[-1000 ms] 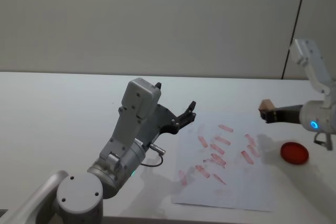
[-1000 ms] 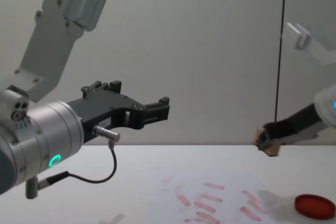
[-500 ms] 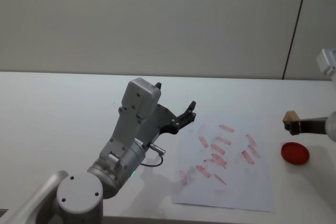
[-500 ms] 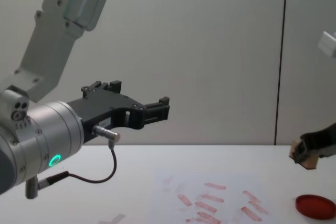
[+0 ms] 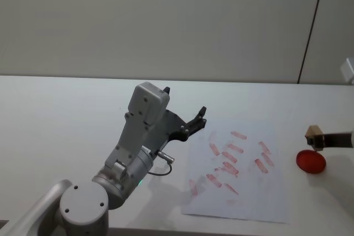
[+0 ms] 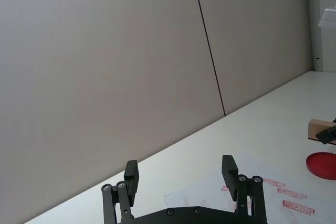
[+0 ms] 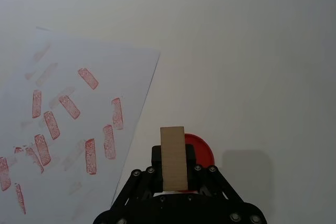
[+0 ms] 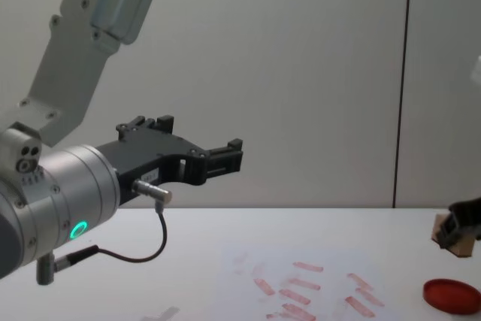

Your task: Use the one hand to pick up the stamp and affix it onto the A4 paper.

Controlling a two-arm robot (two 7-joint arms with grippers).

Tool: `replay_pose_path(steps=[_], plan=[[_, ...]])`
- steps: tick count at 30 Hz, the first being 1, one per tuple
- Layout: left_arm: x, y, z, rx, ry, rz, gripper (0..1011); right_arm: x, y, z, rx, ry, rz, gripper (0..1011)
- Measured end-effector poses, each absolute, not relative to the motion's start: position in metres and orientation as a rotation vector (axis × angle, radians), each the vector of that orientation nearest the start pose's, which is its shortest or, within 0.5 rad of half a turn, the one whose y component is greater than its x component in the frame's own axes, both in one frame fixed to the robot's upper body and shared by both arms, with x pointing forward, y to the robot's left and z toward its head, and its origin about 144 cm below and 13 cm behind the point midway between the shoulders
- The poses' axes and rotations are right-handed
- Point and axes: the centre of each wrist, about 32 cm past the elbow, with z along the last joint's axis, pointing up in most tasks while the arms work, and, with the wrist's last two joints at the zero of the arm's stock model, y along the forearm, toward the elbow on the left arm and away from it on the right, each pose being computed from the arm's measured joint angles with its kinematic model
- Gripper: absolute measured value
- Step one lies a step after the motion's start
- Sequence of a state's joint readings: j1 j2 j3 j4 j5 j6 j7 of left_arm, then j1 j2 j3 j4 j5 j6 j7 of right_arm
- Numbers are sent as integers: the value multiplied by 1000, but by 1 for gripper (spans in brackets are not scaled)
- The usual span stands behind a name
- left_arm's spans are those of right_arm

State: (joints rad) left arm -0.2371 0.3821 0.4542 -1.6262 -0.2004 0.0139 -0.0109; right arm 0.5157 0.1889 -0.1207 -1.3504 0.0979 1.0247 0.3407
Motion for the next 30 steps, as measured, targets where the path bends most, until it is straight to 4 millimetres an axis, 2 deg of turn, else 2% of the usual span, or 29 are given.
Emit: replay_pose_path(steps=[30], plan=[[492,198,1204,61,-268,1124,1002,597,-258,1248,-671,574,-1181,217]])
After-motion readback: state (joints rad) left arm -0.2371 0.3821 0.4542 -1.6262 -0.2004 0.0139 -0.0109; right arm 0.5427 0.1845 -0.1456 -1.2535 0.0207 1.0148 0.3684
